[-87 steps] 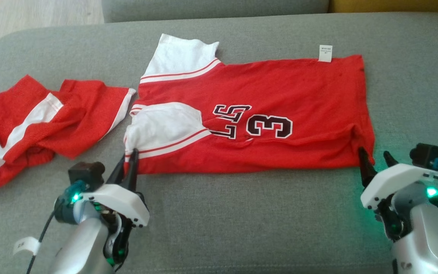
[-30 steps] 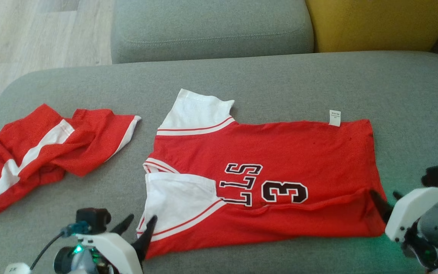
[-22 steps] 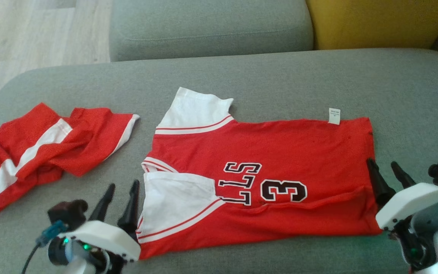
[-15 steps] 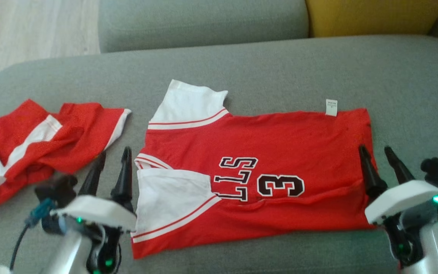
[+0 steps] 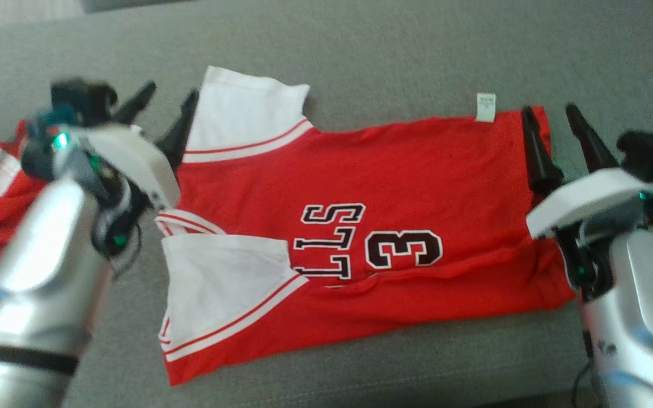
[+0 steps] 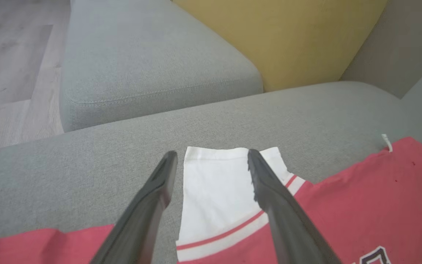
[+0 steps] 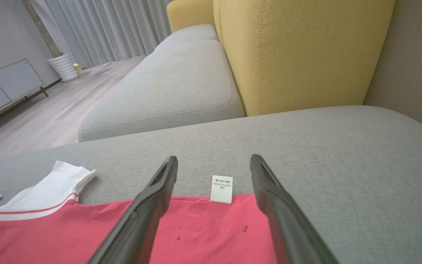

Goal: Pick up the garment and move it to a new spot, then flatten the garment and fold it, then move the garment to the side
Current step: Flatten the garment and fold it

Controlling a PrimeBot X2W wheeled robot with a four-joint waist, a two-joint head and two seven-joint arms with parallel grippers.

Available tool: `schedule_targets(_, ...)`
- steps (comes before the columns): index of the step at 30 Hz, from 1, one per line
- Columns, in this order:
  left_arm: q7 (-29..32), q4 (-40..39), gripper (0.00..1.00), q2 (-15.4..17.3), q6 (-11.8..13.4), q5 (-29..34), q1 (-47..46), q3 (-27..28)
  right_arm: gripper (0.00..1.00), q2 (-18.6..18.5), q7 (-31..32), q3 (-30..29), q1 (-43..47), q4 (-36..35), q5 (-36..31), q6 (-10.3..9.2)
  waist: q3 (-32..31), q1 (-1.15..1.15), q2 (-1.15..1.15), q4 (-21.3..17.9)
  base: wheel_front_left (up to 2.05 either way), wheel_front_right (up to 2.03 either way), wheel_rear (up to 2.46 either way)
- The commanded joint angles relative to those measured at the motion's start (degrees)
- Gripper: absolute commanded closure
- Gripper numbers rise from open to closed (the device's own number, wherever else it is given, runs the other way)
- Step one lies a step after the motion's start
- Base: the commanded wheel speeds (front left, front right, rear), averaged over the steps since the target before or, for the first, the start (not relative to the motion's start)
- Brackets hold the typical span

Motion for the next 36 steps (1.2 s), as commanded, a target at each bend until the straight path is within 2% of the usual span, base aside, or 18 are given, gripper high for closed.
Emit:
schedule_targets(1,2.4,0.2,0.00,3.1,-0.5,-0.8,-5.3,1.0,0.00,-0.1,-0.2,1.8,-3.9,-1.3,-0.7,0.21,2.8,0.00,0.00,-2.2,0.00,0.00,0.00)
schedule_targets(5,9.3,4.6,0.00,5.4,-1.0,-4.0,-13.1,-1.4,0.00,0.5,0.3,3.9,-8.5,0.1,-2.0,0.21,6.3,0.00,0.00,-4.3,0.00,0.00,0.00)
schedule_targets(6,9.3,4.6,0.00,5.4,-1.0,-4.0,-13.1,-1.4,0.00,0.5,0.3,3.9,-8.5,0.1,-2.0,0.21,6.3,0.00,0.00,-4.3,0.00,0.00,0.00)
schedule_targets(8,13.8,6.7,0.00,7.8,-1.1,-5.8,-17.7,-5.2,0.00,1.0,0.1,5.4,-11.4,0.8,-2.2,0.21,8.3,0.00,0.00,-5.7,0.00,0.00,0.00)
schedule_targets(13,17.7,9.7,0.00,11.0,-1.1,-8.2,-21.3,-9.2,0.00,1.6,-0.4,7.2,-13.9,2.0,-1.7,0.21,9.8,0.00,0.00,-7.6,0.00,0.00,0.00)
schedule_targets(22,16.7,14.2,0.00,14.4,-1.1,-11.9,-25.5,-15.1,0.00,2.1,-1.8,9.1,-16.3,4.4,-1.4,0.21,11.4,0.00,0.00,-10.4,0.00,0.00,0.00)
schedule_targets(30,16.1,17.1,0.00,14.6,-1.1,-13.6,-28.1,-19.3,0.00,2.1,-2.3,9.5,-17.2,5.1,-1.3,0.21,12.6,0.00,0.00,-11.9,0.00,0.00,0.00)
schedule_targets(35,17.7,17.9,0.00,14.1,-1.1,-16.2,-28.8,-22.0,0.00,1.9,-2.3,8.9,-17.9,5.5,-1.6,0.21,13.0,0.00,0.00,-12.0,0.00,0.00,0.00)
schedule_targets(36,18.3,17.9,0.52,14.0,-1.1,-17.0,-28.9,-22.4,0.00,1.9,-2.3,8.8,-18.0,5.5,-1.6,0.21,13.0,0.00,0.00,-11.9,0.00,0.00,0.00)
